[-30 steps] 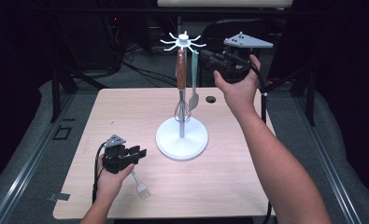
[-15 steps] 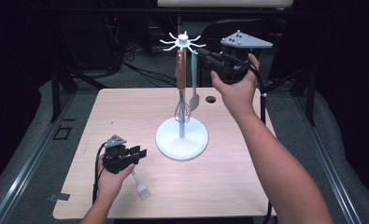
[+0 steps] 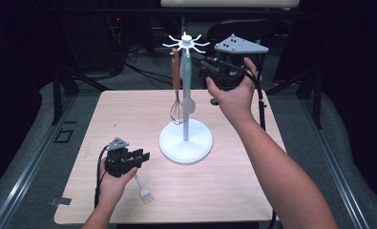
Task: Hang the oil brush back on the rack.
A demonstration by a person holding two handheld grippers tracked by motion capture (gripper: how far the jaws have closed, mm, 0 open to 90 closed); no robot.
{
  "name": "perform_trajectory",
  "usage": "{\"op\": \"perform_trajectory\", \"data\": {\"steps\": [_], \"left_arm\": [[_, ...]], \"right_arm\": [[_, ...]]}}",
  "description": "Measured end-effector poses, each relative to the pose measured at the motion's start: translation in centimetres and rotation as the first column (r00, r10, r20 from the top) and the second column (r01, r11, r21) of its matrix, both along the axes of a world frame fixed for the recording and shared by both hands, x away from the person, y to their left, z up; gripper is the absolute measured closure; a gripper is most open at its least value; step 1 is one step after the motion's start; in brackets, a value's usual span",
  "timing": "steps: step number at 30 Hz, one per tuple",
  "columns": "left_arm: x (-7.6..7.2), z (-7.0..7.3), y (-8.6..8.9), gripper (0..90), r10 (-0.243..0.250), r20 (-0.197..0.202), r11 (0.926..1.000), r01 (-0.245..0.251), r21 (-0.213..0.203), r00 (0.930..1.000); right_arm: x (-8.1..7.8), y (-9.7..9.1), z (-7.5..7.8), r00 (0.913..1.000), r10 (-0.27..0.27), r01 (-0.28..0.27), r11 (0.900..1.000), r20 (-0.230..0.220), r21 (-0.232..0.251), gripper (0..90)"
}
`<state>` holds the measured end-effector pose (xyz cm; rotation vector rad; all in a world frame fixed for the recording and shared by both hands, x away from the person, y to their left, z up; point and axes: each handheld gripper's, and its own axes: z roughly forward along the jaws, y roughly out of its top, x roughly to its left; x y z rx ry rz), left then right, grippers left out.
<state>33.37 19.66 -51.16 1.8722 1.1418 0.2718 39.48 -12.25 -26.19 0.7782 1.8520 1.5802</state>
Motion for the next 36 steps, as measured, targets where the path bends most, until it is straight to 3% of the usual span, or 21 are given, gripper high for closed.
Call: {"op": "perform_trajectory", "data": {"steps": [9, 18, 23, 36], "left_arm": [[0.0, -0.1, -0.1, 62.4, 0.000, 0.000, 1.0000, 0.000, -0.001, 1.0000], [0.0, 0.0, 0.1, 62.5, 0.004, -0.002, 1.0000, -0.004, 0.000, 1.0000], [0.1, 0.0, 0.1, 62.5, 0.009, -0.002, 0.9999, -0.009, -0.005, 1.0000], [0.1, 0.1, 0.6, 62.6, 0.016, -0.003, 0.9998, -0.017, -0.011, 0.9999]], "right_arm": [[-0.1, 0.4, -0.1, 1.0000, 0.002, -0.002, 1.0000, 0.005, -0.001, 90.0], [0.1, -1.9, -0.7, 0.9991, -0.041, 0.040, 0.9990, -0.014, -0.018, 90.0], [0.5, -2.7, -0.5, 0.9976, -0.067, 0.067, 0.9977, -0.016, -0.001, 90.0], [0.4, -1.4, 0.0, 0.9988, -0.049, 0.049, 0.9988, -0.002, 0.003, 90.0]]}}
